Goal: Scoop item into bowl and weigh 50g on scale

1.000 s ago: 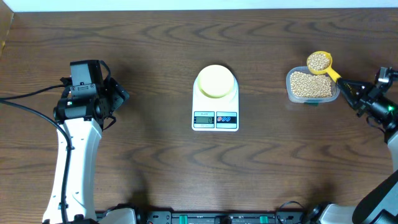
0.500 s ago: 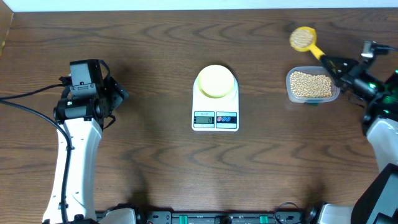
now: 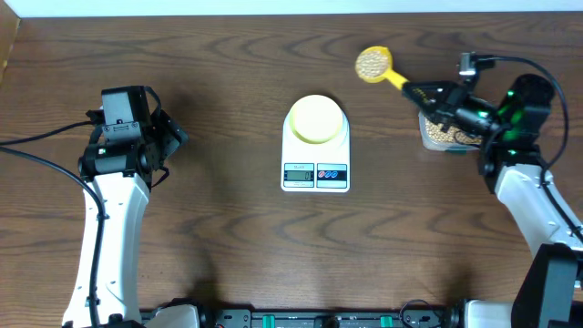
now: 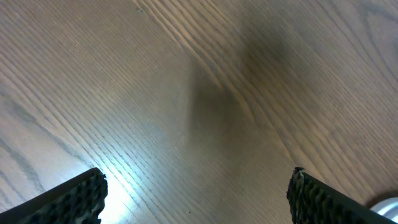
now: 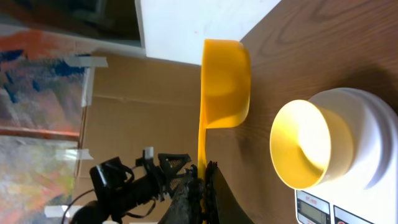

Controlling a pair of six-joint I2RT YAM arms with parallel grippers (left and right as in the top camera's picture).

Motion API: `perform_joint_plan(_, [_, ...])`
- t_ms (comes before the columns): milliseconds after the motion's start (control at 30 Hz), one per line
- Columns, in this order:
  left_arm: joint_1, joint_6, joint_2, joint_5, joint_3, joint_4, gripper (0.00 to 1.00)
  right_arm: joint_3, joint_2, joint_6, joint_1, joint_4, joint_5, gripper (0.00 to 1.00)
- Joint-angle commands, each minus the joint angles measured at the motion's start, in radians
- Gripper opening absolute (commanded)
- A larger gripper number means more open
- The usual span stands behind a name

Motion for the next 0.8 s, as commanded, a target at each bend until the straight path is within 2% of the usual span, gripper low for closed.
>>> perform_joint_plan(0, [0.004, -0.009, -0.002, 0.11, -0.004, 0.002, 0.95, 0.004, 0.005, -0.053, 0.029, 0.0, 0.052, 0.01])
perform_joint_plan(100, [0.003, -0.009, -0.002, 0.191, -0.004, 0.025, 0.95, 0.004, 0.005, -0.052, 0.053, -0.002, 0.096, 0.01])
perform_joint_plan(267, [0.002, -0.009, -0.002, 0.209, -0.004, 0.035, 0.95, 0.004, 0.005, -0.079, 0.113, -0.003, 0.131, 0.01])
perform_joint_plan(433, [0.002, -0.009, -0.002, 0.291, -0.004, 0.036, 0.95, 0.004, 0.005, -0.121, 0.153, -0.063, 0.151, 0.01])
perform_joint_plan(567, [0.002, -0.005, -0.002, 0.347, -0.004, 0.036, 0.95, 0.004, 0.005, -0.2, 0.172, -0.163, 0.187, 0.01])
perform_joint_plan(767, [0.002, 0.09, -0.002, 0.458, -0.004, 0.034, 0.95, 0.004, 0.005, -0.338, 0.196, -0.219, 0.236, 0.01])
